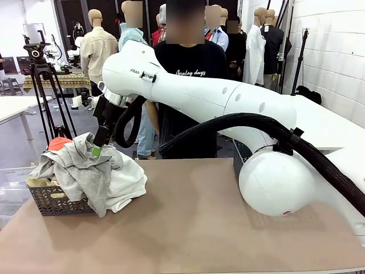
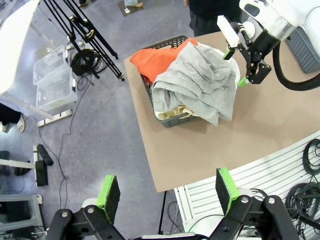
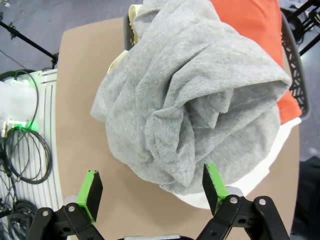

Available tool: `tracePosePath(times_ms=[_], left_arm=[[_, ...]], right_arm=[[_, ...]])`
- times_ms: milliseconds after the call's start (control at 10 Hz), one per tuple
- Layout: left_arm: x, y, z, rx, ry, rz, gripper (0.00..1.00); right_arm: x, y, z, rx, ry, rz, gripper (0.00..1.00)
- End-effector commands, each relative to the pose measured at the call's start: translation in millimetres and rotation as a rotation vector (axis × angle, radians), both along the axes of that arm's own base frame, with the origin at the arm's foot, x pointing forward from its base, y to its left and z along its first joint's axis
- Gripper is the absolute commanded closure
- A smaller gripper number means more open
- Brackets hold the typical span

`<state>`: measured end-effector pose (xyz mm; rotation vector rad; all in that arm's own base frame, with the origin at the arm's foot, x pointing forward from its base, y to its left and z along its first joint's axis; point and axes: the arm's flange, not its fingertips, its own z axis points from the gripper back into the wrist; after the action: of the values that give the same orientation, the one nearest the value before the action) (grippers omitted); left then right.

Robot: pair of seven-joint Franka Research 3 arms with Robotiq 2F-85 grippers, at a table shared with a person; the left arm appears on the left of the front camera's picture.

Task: Sort the tops and bottoms.
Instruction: Sort the clothes according to human instructions.

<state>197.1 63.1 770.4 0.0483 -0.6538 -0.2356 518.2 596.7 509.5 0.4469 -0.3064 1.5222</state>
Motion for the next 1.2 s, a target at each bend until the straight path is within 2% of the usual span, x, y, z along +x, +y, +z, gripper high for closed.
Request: tracePosePath(times_ms=[0, 100, 200, 1100], left_arm=[[-1.4, 1.9, 1.8, 0.02, -0.002, 0.025, 0.0], [-1.7, 0.3, 0.4, 0.03, 0.02, 0.007, 0.0], [-0.3, 0.1, 0.4, 0.001, -0.001, 0.001, 0.0], [-0.3, 0.1, 0.4, 0.001, -0.001, 0.001, 0.0]], right_arm=[[-1.1, 0.3, -1.2, -0.007, 0.005, 0.0, 0.0], [-1.1, 0.3, -1.2, -0.007, 0.005, 0.0, 0.0], [-1.1, 0.3, -1.2, -0.007, 0.005, 0.0, 0.0], [-1.1, 0.3, -1.2, -0.007, 0.005, 0.0, 0.0]])
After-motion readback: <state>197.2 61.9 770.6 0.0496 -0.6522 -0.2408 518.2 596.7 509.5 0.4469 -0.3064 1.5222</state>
